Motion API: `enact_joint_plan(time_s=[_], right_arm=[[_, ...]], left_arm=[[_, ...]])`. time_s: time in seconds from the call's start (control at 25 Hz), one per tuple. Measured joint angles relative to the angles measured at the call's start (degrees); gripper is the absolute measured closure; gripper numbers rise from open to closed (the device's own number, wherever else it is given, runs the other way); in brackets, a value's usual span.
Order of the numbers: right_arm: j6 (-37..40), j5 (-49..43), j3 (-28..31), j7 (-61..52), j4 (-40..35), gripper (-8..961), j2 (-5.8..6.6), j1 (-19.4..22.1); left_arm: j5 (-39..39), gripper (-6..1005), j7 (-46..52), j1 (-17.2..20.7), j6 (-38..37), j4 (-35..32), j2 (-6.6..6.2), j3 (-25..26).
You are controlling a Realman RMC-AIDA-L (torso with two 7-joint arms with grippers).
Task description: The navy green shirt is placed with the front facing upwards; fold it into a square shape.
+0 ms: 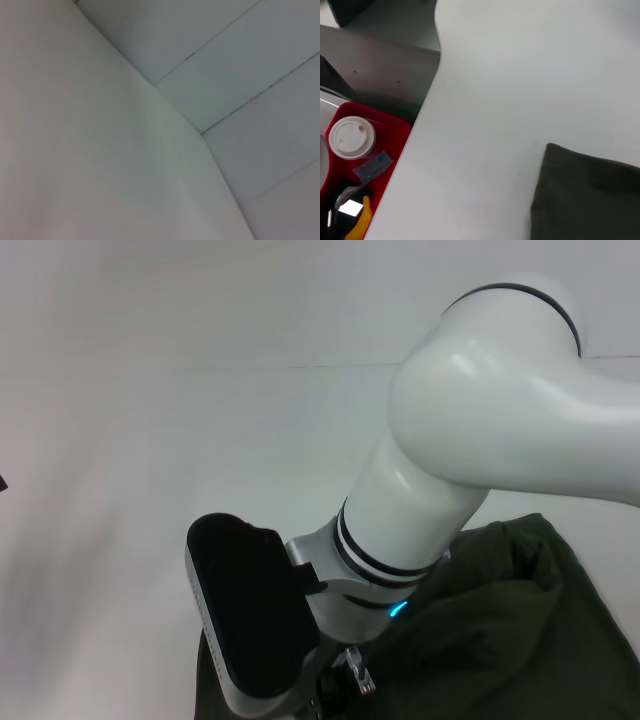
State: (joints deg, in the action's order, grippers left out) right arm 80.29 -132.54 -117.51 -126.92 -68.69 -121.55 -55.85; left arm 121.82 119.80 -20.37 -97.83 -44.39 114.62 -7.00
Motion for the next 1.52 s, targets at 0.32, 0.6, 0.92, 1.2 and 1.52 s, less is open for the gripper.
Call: enact_joint_plan(time_s=[0.32, 0.6, 0.92, 1.2, 1.52], right_arm=[[-3.34, -0.62, -2.39, 0.16, 1.46, 59, 0.0, 1.28], [-5.23, -0.74, -2.78, 0.32, 2.49, 81, 0.0, 1.81], [-5.26, -0.79, -2.81, -0.29, 2.29, 141, 0.0, 1.8], [-5.17, -0.79, -2.81, -0.86, 1.83, 330, 0.0, 1.68], [-5.37, -0.79, -2.69, -2.25, 1.7, 673, 0.0, 1.7]], left_arm=[[0.0, 66, -0.57, 0.07, 0.4, 0.48, 0.16, 0.13], [-0.03, 66, -1.36, 0.04, 0.34, 0.89, 0.28, -0.23], [-0.03, 66, -1.97, 0.1, -0.01, 1.53, 0.36, -0.3], [-0.15, 66, -2.51, -0.02, -0.29, 1.59, 0.34, -0.39], [-0.04, 66, -2.87, 0.09, -0.46, 1.59, 0.34, -0.39]])
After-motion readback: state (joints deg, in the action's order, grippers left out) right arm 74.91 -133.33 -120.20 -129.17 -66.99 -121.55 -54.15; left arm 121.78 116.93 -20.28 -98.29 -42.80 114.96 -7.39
